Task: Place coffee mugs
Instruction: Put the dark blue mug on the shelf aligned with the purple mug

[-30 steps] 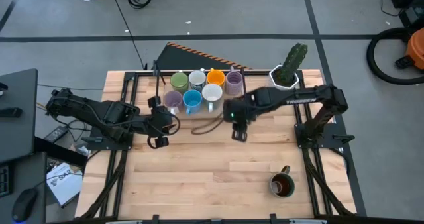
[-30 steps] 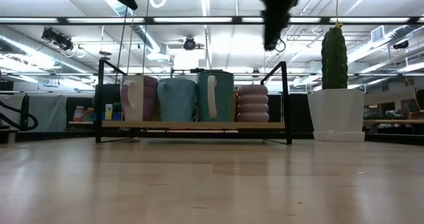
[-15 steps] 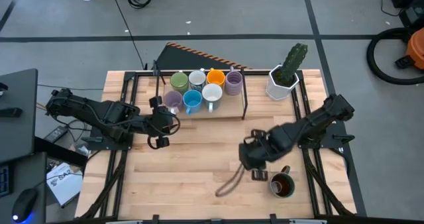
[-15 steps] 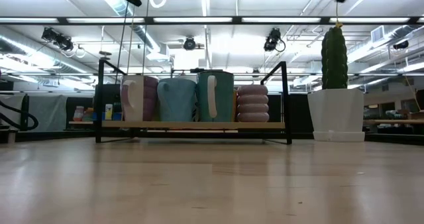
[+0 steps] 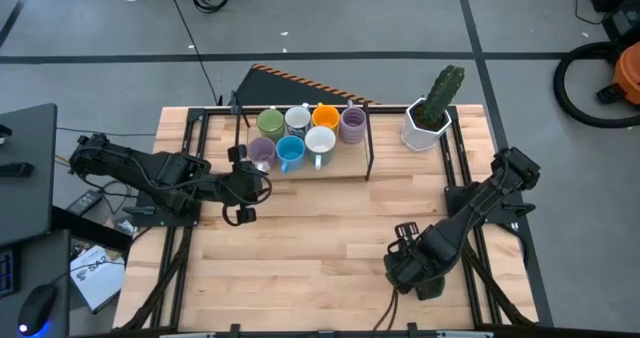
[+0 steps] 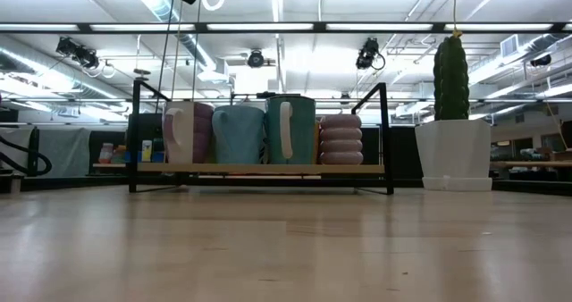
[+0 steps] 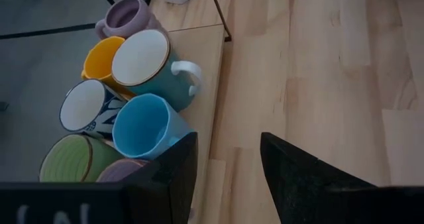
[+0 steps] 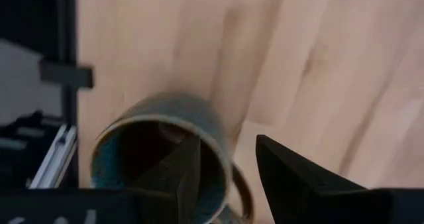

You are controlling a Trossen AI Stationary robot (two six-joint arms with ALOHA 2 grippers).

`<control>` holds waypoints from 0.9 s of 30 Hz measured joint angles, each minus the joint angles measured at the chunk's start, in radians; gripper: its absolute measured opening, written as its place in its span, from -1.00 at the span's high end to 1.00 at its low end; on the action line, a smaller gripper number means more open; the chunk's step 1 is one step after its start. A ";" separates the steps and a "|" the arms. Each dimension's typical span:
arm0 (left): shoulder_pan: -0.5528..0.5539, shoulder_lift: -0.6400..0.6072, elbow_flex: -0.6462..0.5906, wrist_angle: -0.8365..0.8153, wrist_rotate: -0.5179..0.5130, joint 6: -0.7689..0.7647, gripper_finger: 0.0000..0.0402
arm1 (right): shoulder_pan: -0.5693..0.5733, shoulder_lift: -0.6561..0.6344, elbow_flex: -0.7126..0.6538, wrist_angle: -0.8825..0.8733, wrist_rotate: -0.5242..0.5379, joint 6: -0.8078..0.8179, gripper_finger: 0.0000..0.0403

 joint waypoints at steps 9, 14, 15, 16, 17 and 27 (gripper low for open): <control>0.000 0.000 0.000 -0.001 0.001 -0.006 0.15 | 0.052 0.000 -0.067 0.047 -0.005 -0.001 0.25; 0.000 0.000 0.000 -0.002 0.000 -0.008 0.15 | 0.051 0.000 -0.115 0.072 -0.005 -0.018 0.25; 0.000 0.000 0.000 -0.001 0.001 -0.008 0.15 | 0.051 0.000 -0.123 0.088 0.000 -0.032 0.25; 0.000 0.000 0.000 -0.002 0.001 -0.008 0.15 | 0.051 0.000 -0.132 0.105 0.003 -0.044 0.25; 0.000 0.000 0.000 -0.002 0.000 -0.008 0.15 | 0.050 0.000 -0.140 0.119 0.010 -0.053 0.26; 0.000 0.000 0.000 -0.001 0.000 -0.002 0.15 | 0.004 0.000 -0.172 0.168 -0.027 -0.001 0.65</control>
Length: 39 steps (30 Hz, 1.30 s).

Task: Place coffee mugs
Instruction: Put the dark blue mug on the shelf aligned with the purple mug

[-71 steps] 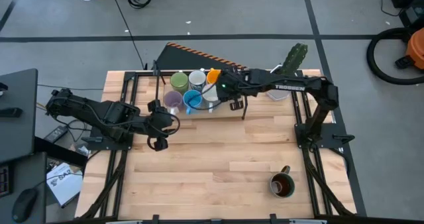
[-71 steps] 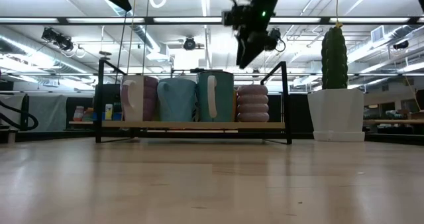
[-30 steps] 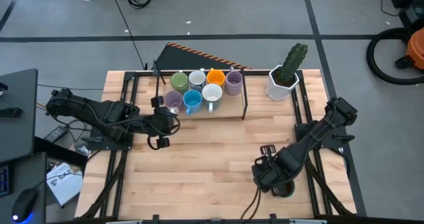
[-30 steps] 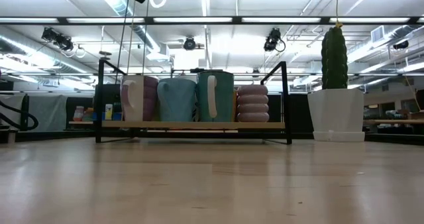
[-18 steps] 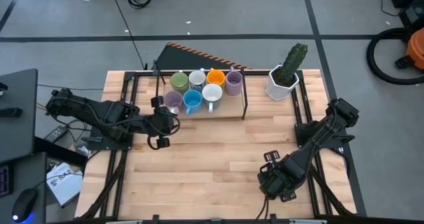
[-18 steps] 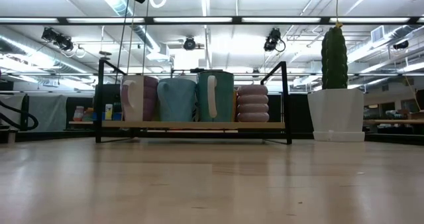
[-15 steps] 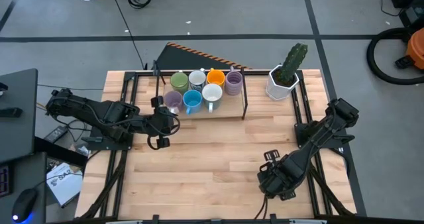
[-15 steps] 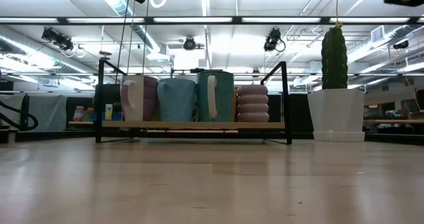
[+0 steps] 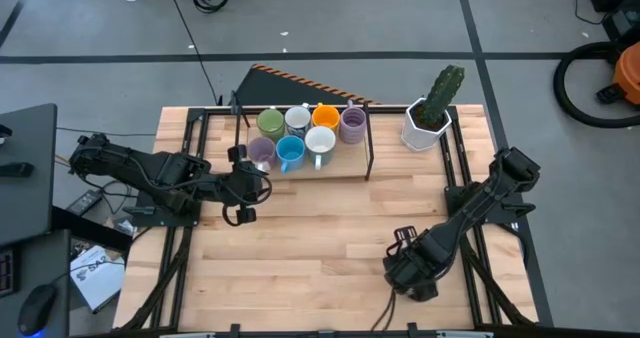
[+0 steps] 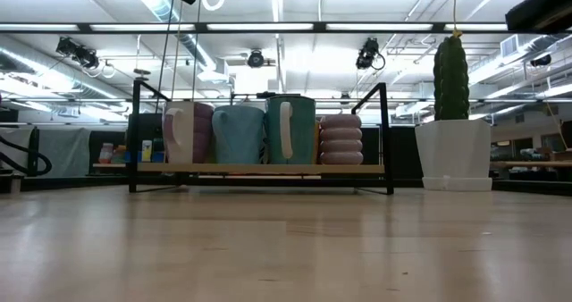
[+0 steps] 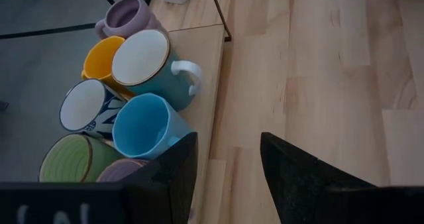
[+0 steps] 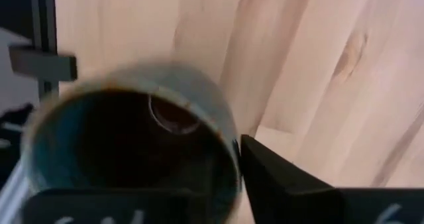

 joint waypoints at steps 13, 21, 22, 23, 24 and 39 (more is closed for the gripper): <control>0.000 0.000 0.000 0.010 0.000 0.002 0.15 | -0.153 0.000 0.000 0.027 -0.034 0.367 0.72; 0.000 0.000 0.000 0.010 0.000 0.003 0.15 | -0.262 -0.002 0.002 0.028 0.045 0.492 0.78; 0.000 0.000 0.000 0.010 0.000 0.003 0.15 | -0.278 -0.002 0.002 0.027 0.050 0.479 0.79; 0.000 0.000 0.000 0.010 0.000 0.003 0.15 | -0.294 -0.002 0.002 0.027 0.053 0.464 0.79; 0.000 0.000 0.000 0.010 0.000 0.003 0.15 | -0.310 -0.002 0.002 0.026 0.059 0.456 0.78; 0.000 0.000 0.000 0.010 0.000 0.005 0.15 | -0.483 -0.001 0.000 0.043 0.210 0.289 0.67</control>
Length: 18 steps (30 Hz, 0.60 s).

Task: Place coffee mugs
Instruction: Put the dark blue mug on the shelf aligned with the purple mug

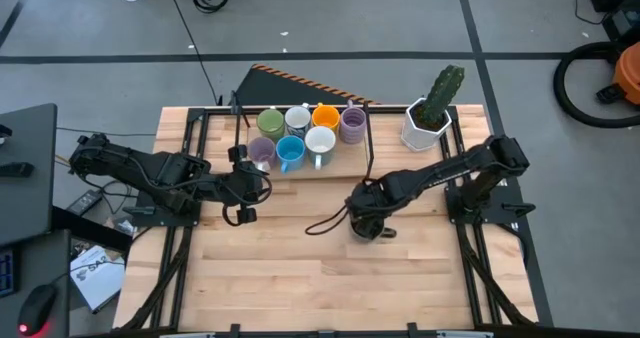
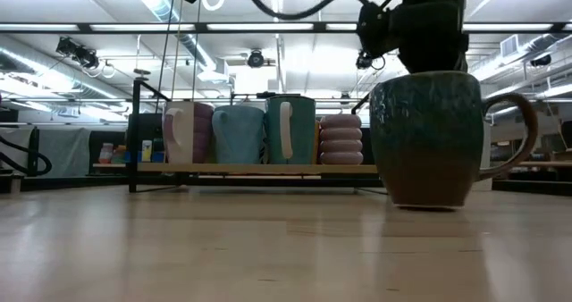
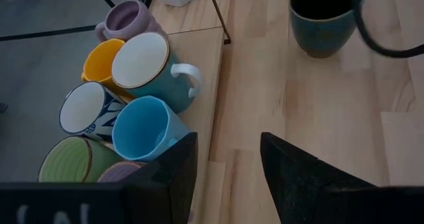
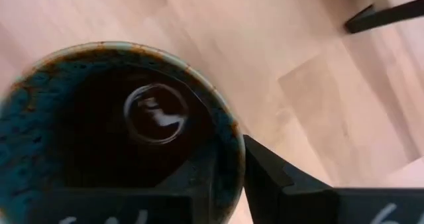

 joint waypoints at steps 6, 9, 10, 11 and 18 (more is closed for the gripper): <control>0.000 0.000 0.000 0.000 0.000 0.000 0.15 | -0.010 -0.006 -0.002 0.000 -0.015 -0.036 0.52; 0.000 0.000 0.000 0.000 0.000 0.000 0.15 | -0.010 -0.024 -0.002 -0.002 -0.023 -0.042 0.46; 0.000 0.000 0.000 0.000 0.000 0.000 0.15 | -0.010 -0.032 -0.002 -0.004 -0.028 -0.042 0.44; 0.000 0.000 0.000 0.000 0.000 0.000 0.15 | -0.009 -0.041 -0.002 -0.006 -0.033 -0.042 0.42; 0.000 0.000 0.000 0.002 0.000 -0.001 0.15 | 0.022 -0.146 -0.001 -0.036 -0.045 -0.043 0.32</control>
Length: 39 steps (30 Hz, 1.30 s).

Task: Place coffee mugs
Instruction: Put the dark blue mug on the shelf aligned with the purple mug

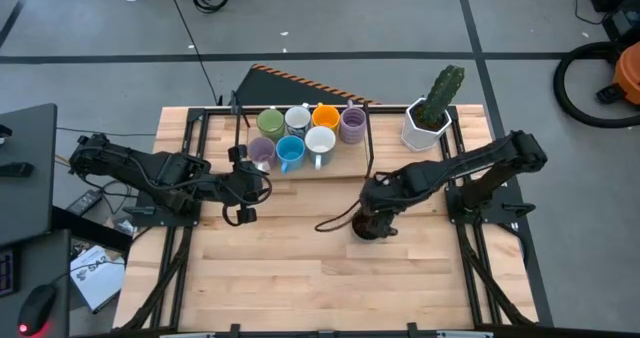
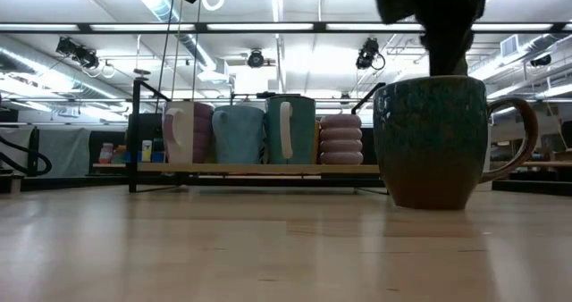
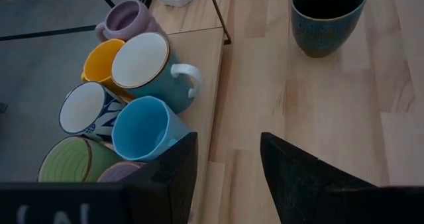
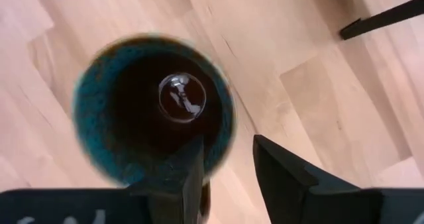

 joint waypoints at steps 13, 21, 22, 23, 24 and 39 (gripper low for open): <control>0.000 0.000 -0.001 0.011 0.000 -0.001 0.14 | 0.155 -0.035 -0.066 -0.128 0.079 0.207 0.34; 0.000 0.000 -0.001 0.029 0.001 0.000 0.14 | 0.198 -0.034 -0.188 0.022 0.038 0.333 0.38; 0.000 0.000 -0.001 0.028 0.001 0.000 0.14 | 0.205 -0.034 -0.192 0.050 0.033 0.341 0.38; 0.000 0.000 -0.001 0.028 0.001 0.000 0.15 | 0.211 -0.034 -0.196 0.075 0.027 0.351 0.39; 0.000 0.000 -0.001 0.028 0.001 0.000 0.14 | 0.217 -0.034 -0.201 0.096 0.018 0.360 0.39; 0.000 0.000 -0.001 0.028 0.001 0.000 0.14 | 0.286 -0.034 -0.229 0.407 -0.012 0.469 0.40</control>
